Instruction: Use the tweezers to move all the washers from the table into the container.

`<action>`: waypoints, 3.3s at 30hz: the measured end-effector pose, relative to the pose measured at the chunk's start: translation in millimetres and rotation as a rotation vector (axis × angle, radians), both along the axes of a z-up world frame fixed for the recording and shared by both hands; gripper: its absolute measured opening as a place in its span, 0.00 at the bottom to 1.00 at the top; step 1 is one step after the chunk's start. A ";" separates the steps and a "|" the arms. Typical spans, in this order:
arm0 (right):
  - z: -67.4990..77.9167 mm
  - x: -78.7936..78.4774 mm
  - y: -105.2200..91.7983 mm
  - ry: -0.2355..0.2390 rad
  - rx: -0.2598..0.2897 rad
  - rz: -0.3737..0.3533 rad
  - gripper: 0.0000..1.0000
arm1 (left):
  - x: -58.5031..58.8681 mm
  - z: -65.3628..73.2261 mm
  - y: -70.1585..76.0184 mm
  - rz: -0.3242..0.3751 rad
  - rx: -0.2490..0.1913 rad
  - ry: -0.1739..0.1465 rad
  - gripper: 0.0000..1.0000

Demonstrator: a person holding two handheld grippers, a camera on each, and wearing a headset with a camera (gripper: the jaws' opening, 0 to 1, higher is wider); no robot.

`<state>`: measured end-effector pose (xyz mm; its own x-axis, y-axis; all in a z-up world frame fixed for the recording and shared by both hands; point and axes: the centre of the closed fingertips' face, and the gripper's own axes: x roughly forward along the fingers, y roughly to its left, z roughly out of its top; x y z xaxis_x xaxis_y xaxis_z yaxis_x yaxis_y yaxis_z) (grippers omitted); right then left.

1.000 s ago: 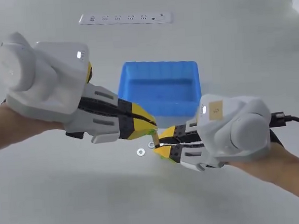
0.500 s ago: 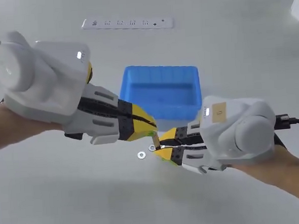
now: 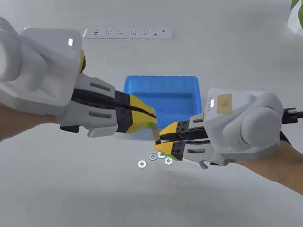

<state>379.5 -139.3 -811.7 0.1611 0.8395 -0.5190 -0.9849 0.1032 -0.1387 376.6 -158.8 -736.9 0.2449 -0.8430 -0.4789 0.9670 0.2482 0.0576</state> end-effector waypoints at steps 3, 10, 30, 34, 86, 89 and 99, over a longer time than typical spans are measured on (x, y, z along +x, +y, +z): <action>9.7 5.1 2.1 -0.026 0.002 -0.001 0.10 | 4.6 9.2 1.4 0.001 -0.007 -0.011 0.05; 26.7 22.9 4.4 -0.065 0.017 -0.029 0.10 | 19.7 25.6 5.4 0.010 -0.024 -0.045 0.05; 33.7 80.3 5.2 -0.111 0.017 -0.092 0.10 | 73.8 32.2 5.8 0.013 -0.037 -0.090 0.05; 26.9 87.6 5.9 -0.100 0.010 -0.096 0.10 | 81.2 25.5 4.3 0.016 -0.030 -0.086 0.05; -36.5 110.9 8.5 0.023 -0.083 -0.112 0.11 | 115.9 -38.9 7.5 0.043 -0.021 0.030 0.05; -36.3 111.0 8.4 0.026 -0.079 -0.112 0.12 | 116.2 -38.3 7.6 0.044 -0.023 0.030 0.05; -31.4 110.0 9.7 0.006 -0.076 -0.099 0.12 | 114.7 -33.0 7.0 0.045 -0.030 0.023 0.05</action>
